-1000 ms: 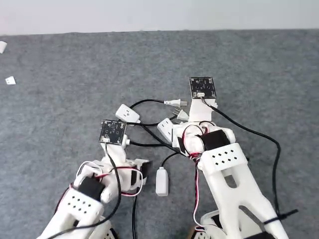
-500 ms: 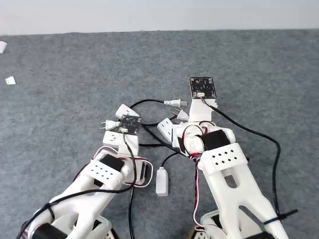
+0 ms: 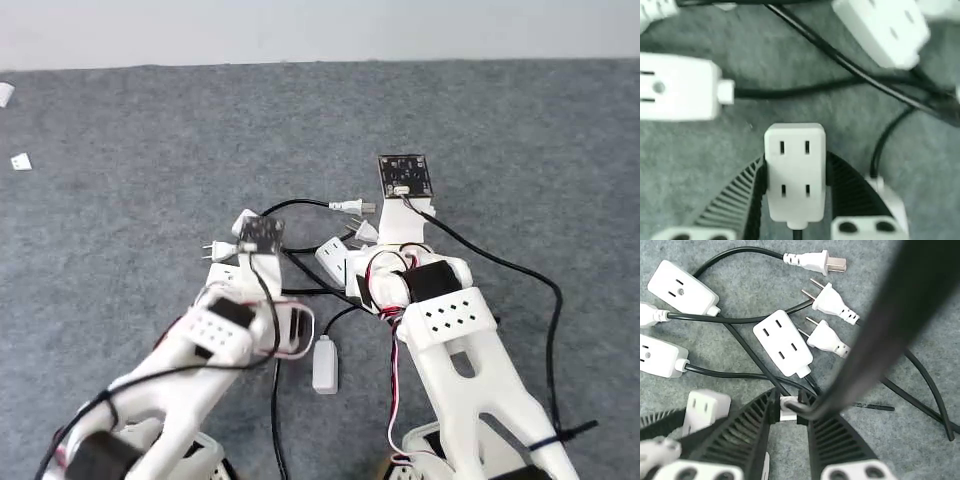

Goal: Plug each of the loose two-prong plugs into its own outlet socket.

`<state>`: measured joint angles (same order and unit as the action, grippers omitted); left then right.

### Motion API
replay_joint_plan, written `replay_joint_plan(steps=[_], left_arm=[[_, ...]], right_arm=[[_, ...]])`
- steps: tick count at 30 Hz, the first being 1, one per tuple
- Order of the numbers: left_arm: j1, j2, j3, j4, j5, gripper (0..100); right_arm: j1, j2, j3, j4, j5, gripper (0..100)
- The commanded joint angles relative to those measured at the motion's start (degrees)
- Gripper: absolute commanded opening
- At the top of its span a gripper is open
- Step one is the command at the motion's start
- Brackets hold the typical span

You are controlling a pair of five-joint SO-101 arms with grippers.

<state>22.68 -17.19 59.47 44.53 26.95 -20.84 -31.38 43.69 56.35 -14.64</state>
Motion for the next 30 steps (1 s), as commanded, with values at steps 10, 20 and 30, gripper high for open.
replay_joint_plan(steps=[10,20,30], left_arm=[[-5.2,24.4,-27.3,9.3,3.2,1],[-5.5,23.6,-28.1,11.2,1.0,14],[-6.9,8.1,-20.4,11.3,-3.1,18]], right_arm=[[0.2,-0.3,-3.7,0.0,0.8,0.8],[0.2,-0.5,-3.7,-0.1,2.6,0.8],[0.0,0.0,-3.6,-0.6,2.7,0.8]])
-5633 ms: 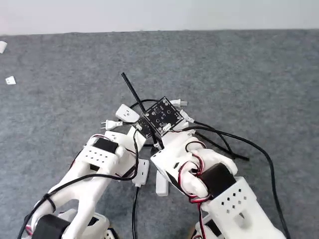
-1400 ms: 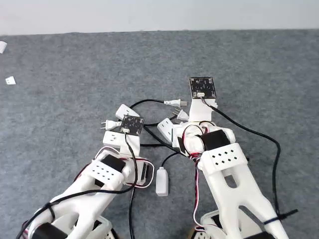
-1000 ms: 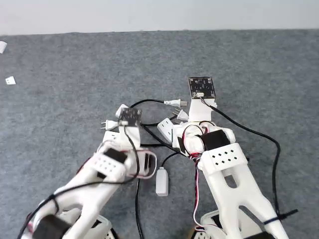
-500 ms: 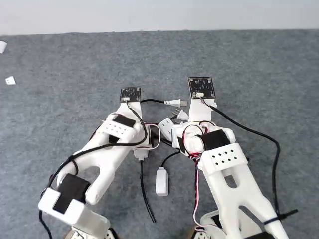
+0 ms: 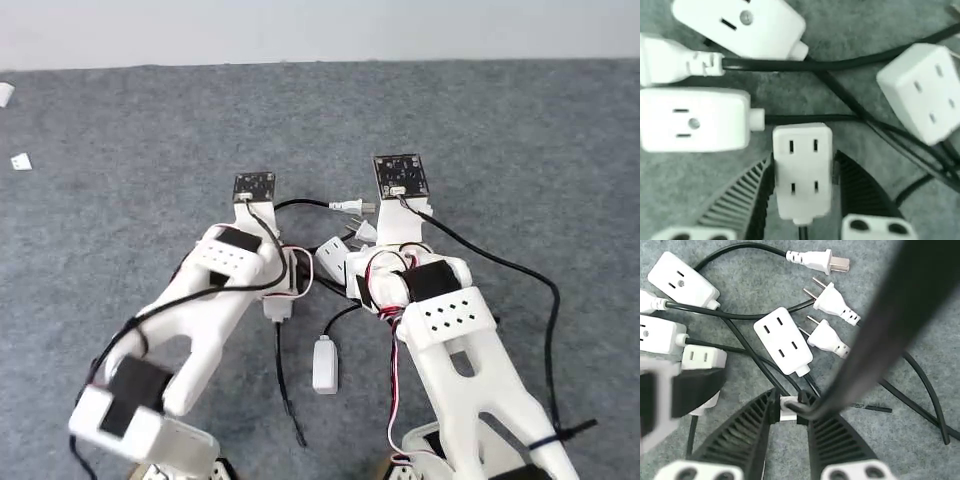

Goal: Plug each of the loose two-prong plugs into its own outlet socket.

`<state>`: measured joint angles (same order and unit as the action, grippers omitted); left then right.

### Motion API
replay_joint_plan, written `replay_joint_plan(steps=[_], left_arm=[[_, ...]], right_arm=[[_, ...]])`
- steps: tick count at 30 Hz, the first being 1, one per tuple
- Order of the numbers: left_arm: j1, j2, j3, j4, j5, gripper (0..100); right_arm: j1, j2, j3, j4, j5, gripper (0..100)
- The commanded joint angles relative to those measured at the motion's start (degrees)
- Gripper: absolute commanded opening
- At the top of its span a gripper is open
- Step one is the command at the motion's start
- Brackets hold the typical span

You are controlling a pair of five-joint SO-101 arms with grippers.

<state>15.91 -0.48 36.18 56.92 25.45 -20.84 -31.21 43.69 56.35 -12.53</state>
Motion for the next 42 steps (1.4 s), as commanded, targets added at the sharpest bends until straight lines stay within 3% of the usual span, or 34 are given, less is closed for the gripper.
replay_joint_plan(steps=[1,5,8,14,17,21,27,42], left_arm=[[-0.1,-12.0,5.0,-1.8,-1.8,18],[-0.4,-23.2,10.9,-2.8,-4.7,20],[-1.8,-26.1,13.1,-2.5,-4.6,27],[-18.6,-29.0,14.5,-2.9,-7.1,30],[-22.8,-29.5,17.2,-6.0,-10.5,30],[-23.6,-29.7,21.4,-12.7,-12.5,30],[-23.6,-29.5,21.8,-13.7,-12.7,30],[-26.3,-29.3,22.0,-17.3,-12.4,30]], right_arm=[[0.0,-0.1,-3.6,-0.7,0.6,0.8],[-0.7,-0.1,-1.9,-3.8,0.5,0.8],[-1.8,-0.1,-1.2,-4.6,0.4,0.8],[-8.6,0.0,0.8,-11.3,-4.5,0.8],[-12.2,1.3,3.0,-18.8,-4.7,0.8],[-13.5,7.3,2.5,-23.9,-4.7,0.8],[-13.7,14.7,-2.5,-24.3,-5.1,0.8],[-16.6,5.8,-4.0,-21.1,-6.9,0.8]])
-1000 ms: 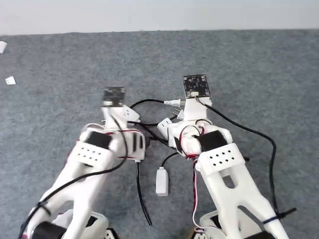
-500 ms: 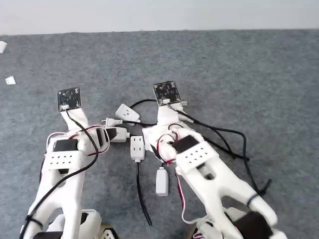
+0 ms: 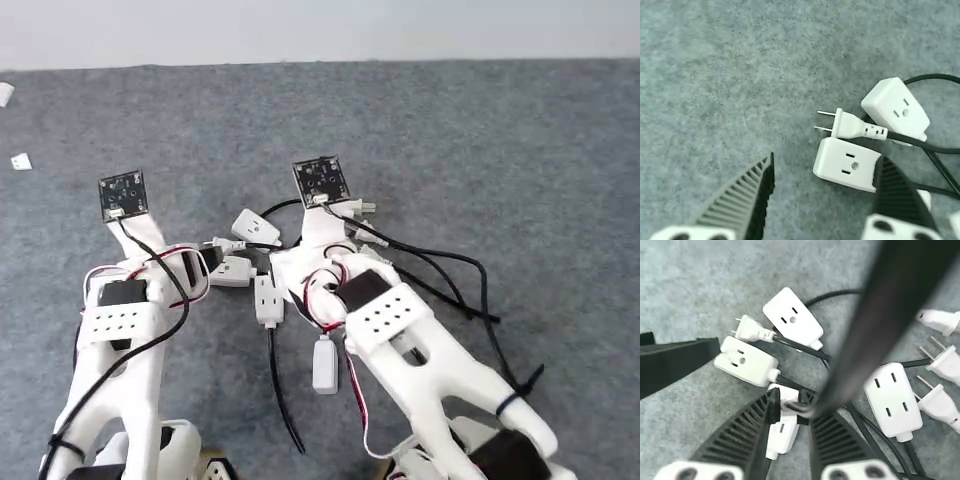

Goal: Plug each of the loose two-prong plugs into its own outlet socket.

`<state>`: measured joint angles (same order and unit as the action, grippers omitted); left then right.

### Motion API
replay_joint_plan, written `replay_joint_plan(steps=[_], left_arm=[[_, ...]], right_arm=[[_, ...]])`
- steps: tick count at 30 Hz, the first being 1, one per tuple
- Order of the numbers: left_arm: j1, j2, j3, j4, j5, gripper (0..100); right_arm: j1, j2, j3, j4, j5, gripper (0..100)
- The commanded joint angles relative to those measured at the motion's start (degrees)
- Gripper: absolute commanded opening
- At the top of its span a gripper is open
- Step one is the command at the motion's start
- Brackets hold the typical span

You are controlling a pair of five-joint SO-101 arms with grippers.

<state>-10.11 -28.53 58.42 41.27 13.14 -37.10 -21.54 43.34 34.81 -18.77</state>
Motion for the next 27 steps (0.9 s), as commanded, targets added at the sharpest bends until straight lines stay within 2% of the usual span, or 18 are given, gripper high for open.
replay_joint_plan(steps=[1,8,27], left_arm=[[-0.3,-1.2,-0.2,-1.7,-0.1,30],[-0.4,-1.2,-0.4,-1.7,0.1,30],[-0.3,-1.2,-0.2,-1.6,-0.3,30]], right_arm=[[-0.6,-4.2,-3.6,0.6,-0.5,0.8],[-4.9,0.0,-4.0,-2.3,-0.5,0.8],[-0.7,9.1,-6.2,-4.7,-0.6,0.8]])
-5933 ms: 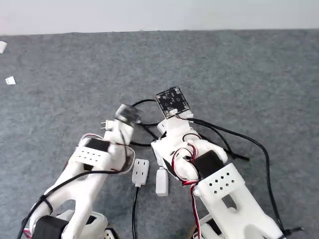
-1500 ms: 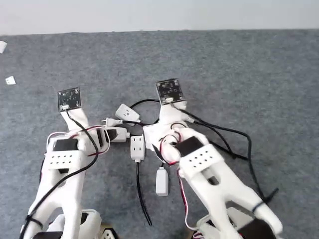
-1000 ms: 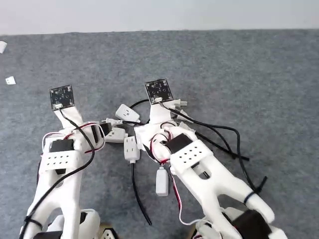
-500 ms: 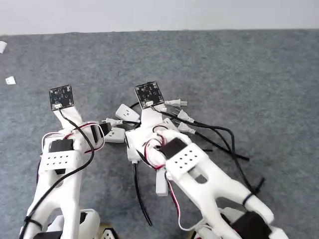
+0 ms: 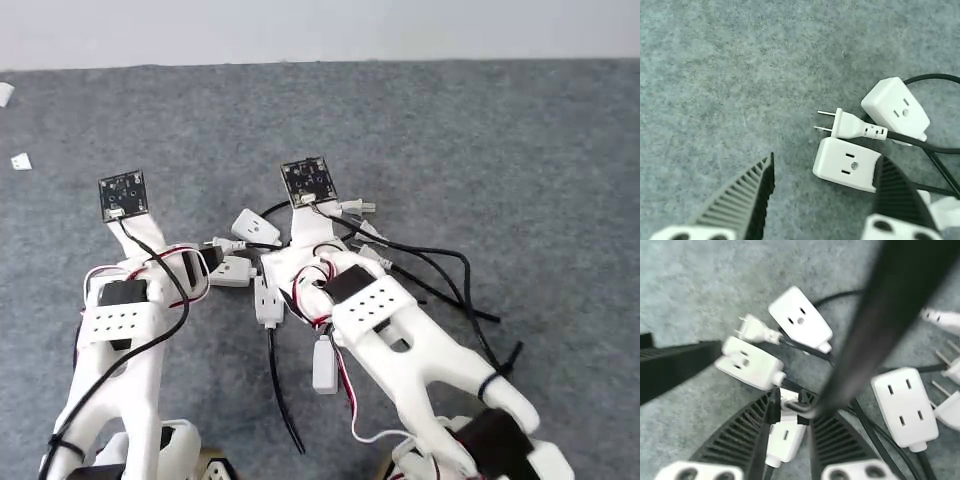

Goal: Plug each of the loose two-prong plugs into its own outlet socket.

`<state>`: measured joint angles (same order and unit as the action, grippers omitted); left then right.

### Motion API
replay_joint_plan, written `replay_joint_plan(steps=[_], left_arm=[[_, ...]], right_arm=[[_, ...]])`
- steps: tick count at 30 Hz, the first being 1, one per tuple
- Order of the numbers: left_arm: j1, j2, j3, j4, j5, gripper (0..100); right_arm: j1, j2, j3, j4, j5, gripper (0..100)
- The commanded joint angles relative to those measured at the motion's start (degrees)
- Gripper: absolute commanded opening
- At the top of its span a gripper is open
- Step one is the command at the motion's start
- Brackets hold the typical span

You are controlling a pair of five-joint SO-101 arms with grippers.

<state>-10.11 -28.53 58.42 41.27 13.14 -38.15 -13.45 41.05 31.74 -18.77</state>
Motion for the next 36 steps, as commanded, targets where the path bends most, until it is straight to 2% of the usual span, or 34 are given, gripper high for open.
replay_joint_plan(steps=[1,17,36], left_arm=[[-0.3,-1.2,-0.2,-1.6,-0.3,30],[-0.3,-1.2,-0.2,-1.6,-0.3,30],[-0.2,-1.2,-0.4,-0.3,-0.3,30]], right_arm=[[0.4,2.0,-4.4,-1.7,-0.6,0.8],[-0.9,2.2,-5.5,-1.2,-0.8,0.8],[1.1,4.9,-5.3,-3.8,-0.8,0.8]])
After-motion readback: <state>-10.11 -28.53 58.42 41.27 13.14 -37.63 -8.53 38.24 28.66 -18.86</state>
